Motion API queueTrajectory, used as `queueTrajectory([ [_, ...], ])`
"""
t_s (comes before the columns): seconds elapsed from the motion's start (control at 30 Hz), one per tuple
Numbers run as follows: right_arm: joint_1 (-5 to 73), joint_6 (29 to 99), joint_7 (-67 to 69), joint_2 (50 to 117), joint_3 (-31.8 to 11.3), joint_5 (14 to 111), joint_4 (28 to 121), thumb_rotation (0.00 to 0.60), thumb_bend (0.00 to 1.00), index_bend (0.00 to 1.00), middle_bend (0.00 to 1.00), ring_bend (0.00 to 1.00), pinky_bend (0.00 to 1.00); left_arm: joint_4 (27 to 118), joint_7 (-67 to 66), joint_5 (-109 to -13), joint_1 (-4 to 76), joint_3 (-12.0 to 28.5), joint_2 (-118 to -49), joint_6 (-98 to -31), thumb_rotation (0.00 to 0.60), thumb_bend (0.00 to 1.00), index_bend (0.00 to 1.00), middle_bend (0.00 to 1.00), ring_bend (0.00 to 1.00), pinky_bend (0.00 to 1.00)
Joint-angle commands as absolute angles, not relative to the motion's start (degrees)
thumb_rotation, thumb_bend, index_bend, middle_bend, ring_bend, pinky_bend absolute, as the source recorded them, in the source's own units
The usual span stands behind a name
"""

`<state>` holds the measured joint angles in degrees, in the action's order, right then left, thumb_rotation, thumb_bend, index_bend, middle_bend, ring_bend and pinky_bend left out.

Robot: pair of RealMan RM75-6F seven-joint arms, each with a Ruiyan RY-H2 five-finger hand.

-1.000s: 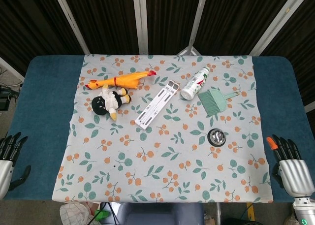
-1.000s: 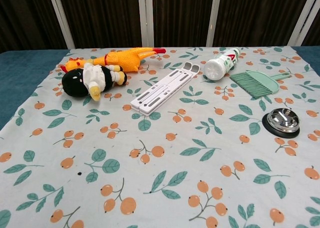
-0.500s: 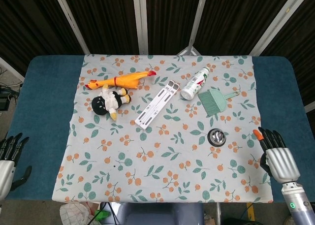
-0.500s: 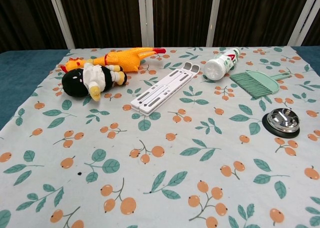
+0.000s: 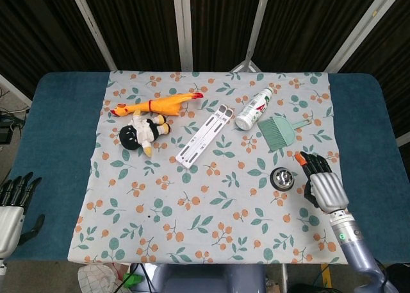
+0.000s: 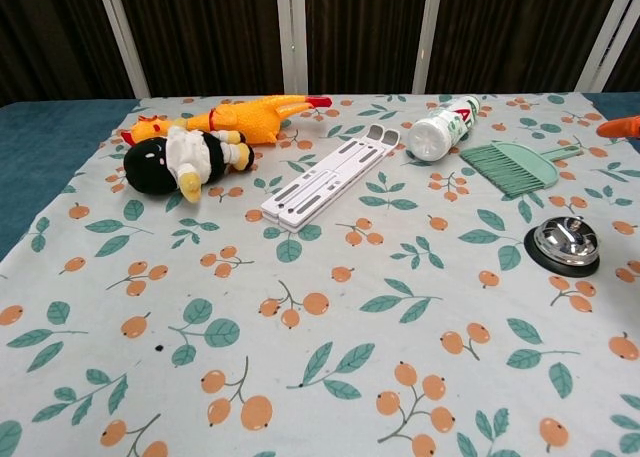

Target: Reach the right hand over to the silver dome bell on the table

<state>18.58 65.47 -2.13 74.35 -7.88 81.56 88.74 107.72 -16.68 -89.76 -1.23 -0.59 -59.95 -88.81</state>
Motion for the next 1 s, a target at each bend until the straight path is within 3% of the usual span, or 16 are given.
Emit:
queueTrajectory([
  [0.03, 20.5, 63.0, -3.1, 77.4, -8.1, 80.0, 87.1, 0.6, 1.0, 0.0, 0.0, 0.0, 0.0, 107.7, -16.8, -89.3, -1.2, -0.4, -60.0, -88.7, 0.6, 0.52, 0.09, 0.0, 0.0, 0.0],
  [1.0, 26.4, 59.2, -3.0, 94.5, -7.5, 77.5, 68.3, 0.6, 1.0, 0.0, 0.0, 0.0, 0.0, 107.3, -16.9, -86.6, -0.4, 0.4, -60.2, -87.8, 0.6, 0.52, 0.09, 0.0, 0.0, 0.0],
])
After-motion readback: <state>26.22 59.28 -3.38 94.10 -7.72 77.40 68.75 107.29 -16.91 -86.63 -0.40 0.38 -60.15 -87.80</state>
